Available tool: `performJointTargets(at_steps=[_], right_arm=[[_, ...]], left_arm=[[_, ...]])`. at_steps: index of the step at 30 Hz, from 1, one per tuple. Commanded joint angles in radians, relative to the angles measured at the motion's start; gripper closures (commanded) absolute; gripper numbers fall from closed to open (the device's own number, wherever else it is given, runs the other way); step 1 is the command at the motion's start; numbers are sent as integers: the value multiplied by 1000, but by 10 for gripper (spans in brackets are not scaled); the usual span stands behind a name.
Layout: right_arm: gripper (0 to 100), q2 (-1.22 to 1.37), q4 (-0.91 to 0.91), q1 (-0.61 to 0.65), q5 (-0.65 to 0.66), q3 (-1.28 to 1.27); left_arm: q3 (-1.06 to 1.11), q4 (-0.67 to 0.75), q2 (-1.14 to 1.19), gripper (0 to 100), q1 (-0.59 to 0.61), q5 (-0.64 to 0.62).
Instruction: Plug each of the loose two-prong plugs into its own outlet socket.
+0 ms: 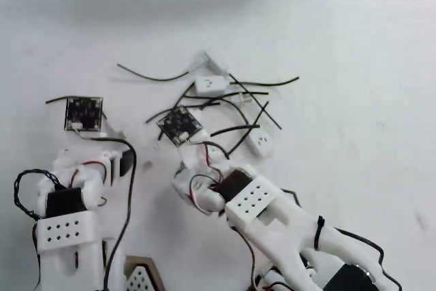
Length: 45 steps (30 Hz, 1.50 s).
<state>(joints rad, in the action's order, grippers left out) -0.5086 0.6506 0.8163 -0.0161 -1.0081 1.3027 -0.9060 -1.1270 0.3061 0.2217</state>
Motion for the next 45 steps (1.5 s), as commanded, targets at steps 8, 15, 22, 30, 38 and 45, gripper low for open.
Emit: performJointTargets(at_steps=[8,15,22,30,38,45], right_arm=[[981,1,19,-31,6,37],[981,-1,41,-33,6,37],[981,2,81,-31,6,37],[981,10,2,-56,9,-11],[981,1,-125,-53,176,-127],[981,10,-133,-28,282,-172]], left_arm=[[-5,20,-18,699,8,-9],[-5,20,-18,699,8,-9],[-5,20,-18,699,8,-9],[-5,20,-18,699,8,-9],[-5,20,-18,699,8,-9],[-5,20,-18,699,8,-9]])
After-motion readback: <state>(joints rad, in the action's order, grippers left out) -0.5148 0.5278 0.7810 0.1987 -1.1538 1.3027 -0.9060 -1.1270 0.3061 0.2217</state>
